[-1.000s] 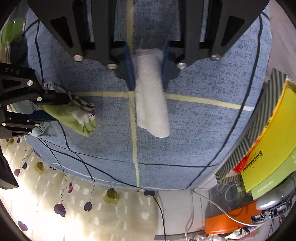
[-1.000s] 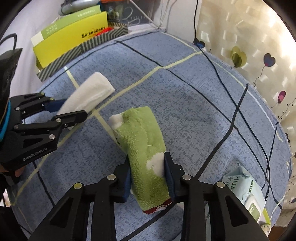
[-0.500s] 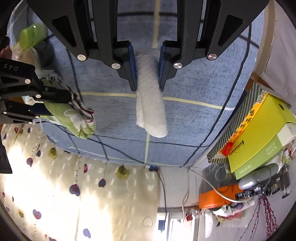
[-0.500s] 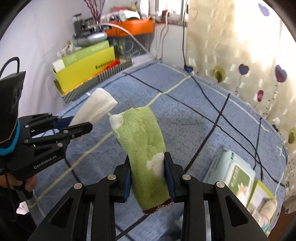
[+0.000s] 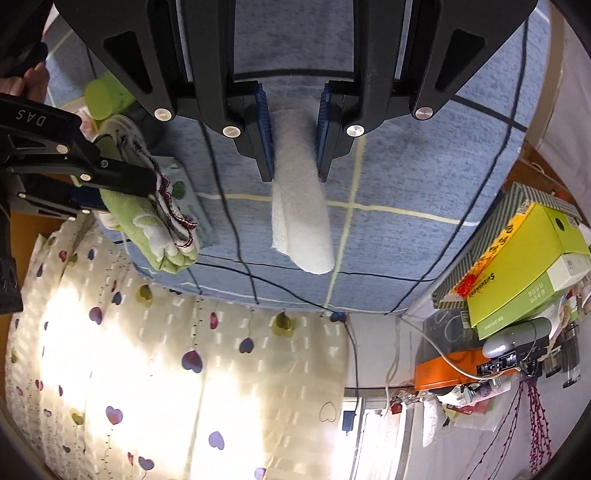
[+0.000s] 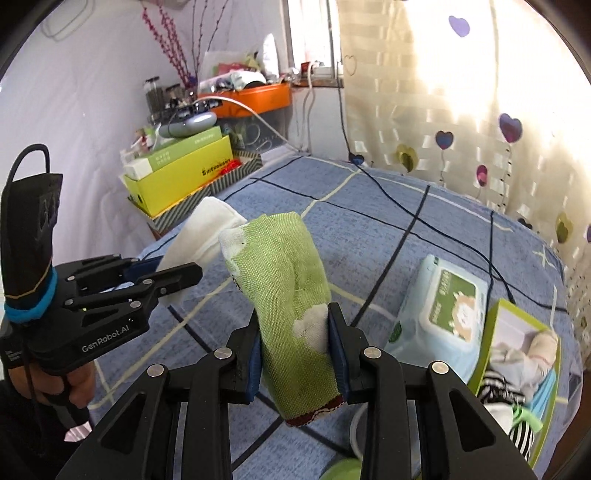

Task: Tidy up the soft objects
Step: 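Carry the green cloth and white towel over the white box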

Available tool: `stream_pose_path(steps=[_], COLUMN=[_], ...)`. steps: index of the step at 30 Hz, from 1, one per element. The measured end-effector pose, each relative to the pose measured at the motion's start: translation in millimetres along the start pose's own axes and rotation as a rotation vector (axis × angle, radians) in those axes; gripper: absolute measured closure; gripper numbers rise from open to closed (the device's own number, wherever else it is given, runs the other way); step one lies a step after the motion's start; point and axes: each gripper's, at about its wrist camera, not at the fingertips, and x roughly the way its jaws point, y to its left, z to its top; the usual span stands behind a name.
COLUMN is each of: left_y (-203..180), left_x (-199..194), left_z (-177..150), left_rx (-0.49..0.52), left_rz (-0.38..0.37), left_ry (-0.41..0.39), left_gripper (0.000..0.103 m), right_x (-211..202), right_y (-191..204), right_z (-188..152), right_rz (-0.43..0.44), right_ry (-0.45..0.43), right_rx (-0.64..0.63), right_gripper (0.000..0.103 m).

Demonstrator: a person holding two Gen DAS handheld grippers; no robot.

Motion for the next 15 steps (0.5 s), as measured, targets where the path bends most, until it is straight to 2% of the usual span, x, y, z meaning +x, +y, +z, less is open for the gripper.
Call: stream_pose_path(steps=[15], left_y=[-23.6], left_x=[-22.0], left_z=[-5.7], left_rx=[0.014], left_rz=[-0.060], left_ry=[-0.036], left_gripper=[0.081], right_x=[-30.7], right_y=[2.0], right_z=[-23.8], right_rz=[0.002], right_ry=[-0.052], right_rx=[0.050], right_gripper=[0.073])
